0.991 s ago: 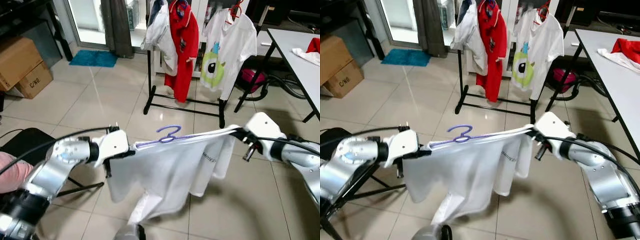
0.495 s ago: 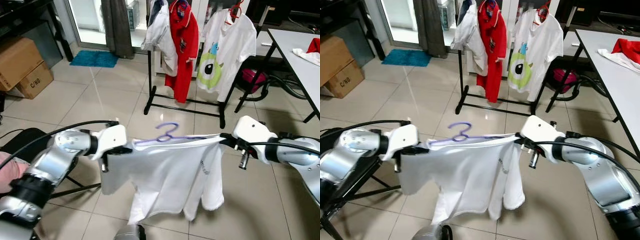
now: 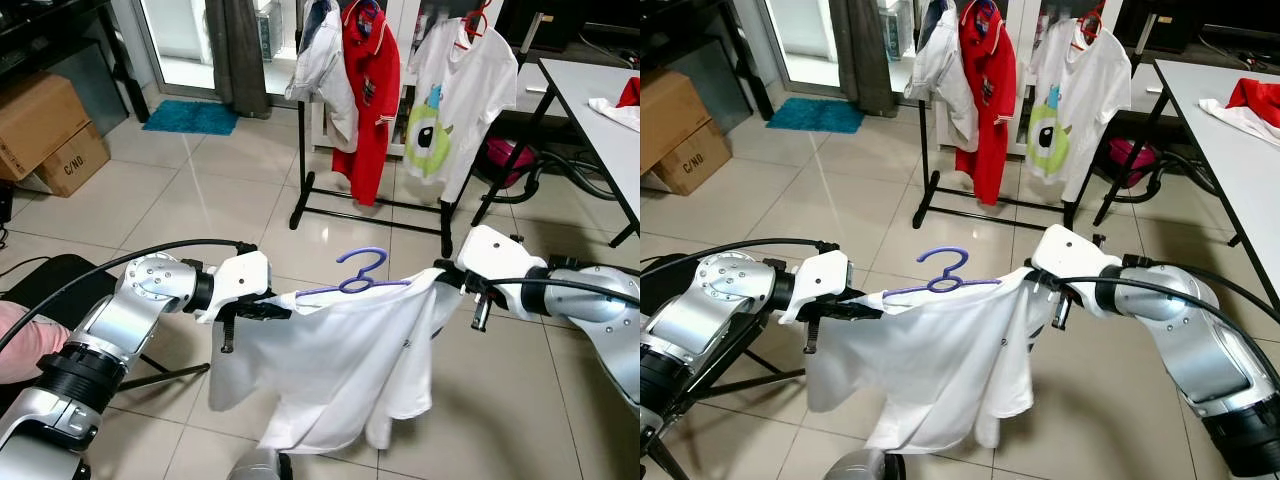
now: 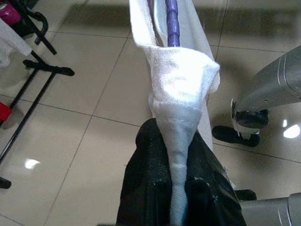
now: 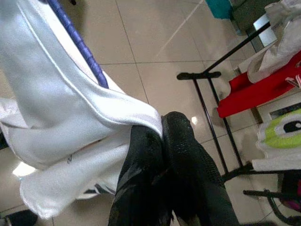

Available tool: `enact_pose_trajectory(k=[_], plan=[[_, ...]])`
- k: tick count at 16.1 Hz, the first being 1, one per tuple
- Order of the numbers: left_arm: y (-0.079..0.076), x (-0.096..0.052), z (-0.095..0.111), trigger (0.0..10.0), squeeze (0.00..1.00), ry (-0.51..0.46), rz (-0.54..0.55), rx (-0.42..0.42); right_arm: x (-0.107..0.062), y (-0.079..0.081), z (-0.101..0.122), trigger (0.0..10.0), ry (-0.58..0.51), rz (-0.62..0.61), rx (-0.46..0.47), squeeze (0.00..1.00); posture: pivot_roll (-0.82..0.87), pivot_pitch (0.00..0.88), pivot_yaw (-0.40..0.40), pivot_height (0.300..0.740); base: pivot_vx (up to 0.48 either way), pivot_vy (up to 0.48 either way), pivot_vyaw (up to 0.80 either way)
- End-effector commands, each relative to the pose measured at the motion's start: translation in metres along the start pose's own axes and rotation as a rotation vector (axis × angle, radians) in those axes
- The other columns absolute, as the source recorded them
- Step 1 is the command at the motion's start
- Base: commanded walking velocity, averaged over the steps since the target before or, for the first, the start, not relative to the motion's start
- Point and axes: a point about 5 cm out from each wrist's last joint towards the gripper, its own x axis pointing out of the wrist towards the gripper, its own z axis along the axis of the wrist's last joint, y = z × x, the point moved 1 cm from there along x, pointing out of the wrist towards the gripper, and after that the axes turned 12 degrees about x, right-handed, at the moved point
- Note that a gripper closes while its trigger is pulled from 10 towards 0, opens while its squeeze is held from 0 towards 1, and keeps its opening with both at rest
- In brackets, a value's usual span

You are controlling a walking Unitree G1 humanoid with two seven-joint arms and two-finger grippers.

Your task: Hang hanger

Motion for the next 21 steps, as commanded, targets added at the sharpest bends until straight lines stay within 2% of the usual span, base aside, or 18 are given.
enact_pose_trajectory(k=[1,3,4,9,10,11,12,13,18,19,21], plan=[[0.001,-0.003,0.002,0.0,0.00,0.002,-0.017,0.001,-0.001,-0.005,0.008,0.0,-0.023,-0.009,-0.025,0.00,-0.01,0.000,0.019,0.740,0.000,0.000,0.00],[-0.001,-0.005,-0.005,0.0,0.00,0.045,-0.030,-0.004,-0.002,-0.005,0.011,0.0,-0.040,-0.001,-0.041,0.00,-0.01,0.000,0.020,0.740,0.000,0.000,0.00],[0.004,-0.005,-0.008,0.0,0.00,0.068,0.011,0.006,-0.001,-0.002,0.015,0.0,-0.059,0.027,-0.054,0.00,-0.01,0.000,0.018,0.740,0.000,0.000,0.00],[0.006,-0.004,-0.006,0.0,0.00,0.058,0.006,0.012,0.000,0.003,0.021,0.0,-0.099,0.059,-0.060,0.00,-0.01,0.000,0.019,0.740,0.000,0.000,0.00],[0.006,-0.004,-0.006,0.0,0.00,0.056,0.010,0.015,0.000,0.004,0.021,0.3,-0.106,0.070,-0.061,0.00,-0.01,0.000,0.019,0.740,0.000,0.000,0.00],[0.007,-0.003,-0.006,0.0,0.00,0.056,0.013,0.016,0.000,0.005,0.022,8.8,-0.118,0.085,-0.036,0.00,-0.01,0.000,0.019,0.740,0.000,0.000,0.00],[0.008,-0.003,-0.007,0.0,0.00,0.061,0.020,0.018,0.000,0.010,0.030,10.0,-0.182,0.125,0.006,0.96,-0.01,0.000,0.018,0.740,0.000,0.000,0.00],[0.009,-0.003,-0.007,0.0,0.00,0.064,0.025,0.020,0.000,0.011,0.033,10.0,-0.199,0.136,0.008,1.00,-0.01,0.000,0.018,0.740,0.000,0.000,0.00],[0.012,-0.002,-0.006,0.0,0.00,0.055,0.035,0.026,-0.002,0.012,0.031,10.0,-0.189,0.161,-0.006,1.00,-0.01,0.000,0.017,0.740,0.000,0.000,0.00],[0.012,-0.002,-0.005,0.0,0.00,0.045,0.030,0.030,-0.002,0.010,0.027,10.0,-0.156,0.144,-0.017,1.00,-0.02,0.000,0.016,0.740,0.000,0.000,0.00],[0.010,-0.001,0.000,0.0,0.00,0.000,0.010,0.033,0.001,-0.003,0.012,10.0,-0.044,0.033,-0.056,1.00,-0.01,0.000,0.014,0.740,0.000,0.000,0.00]])
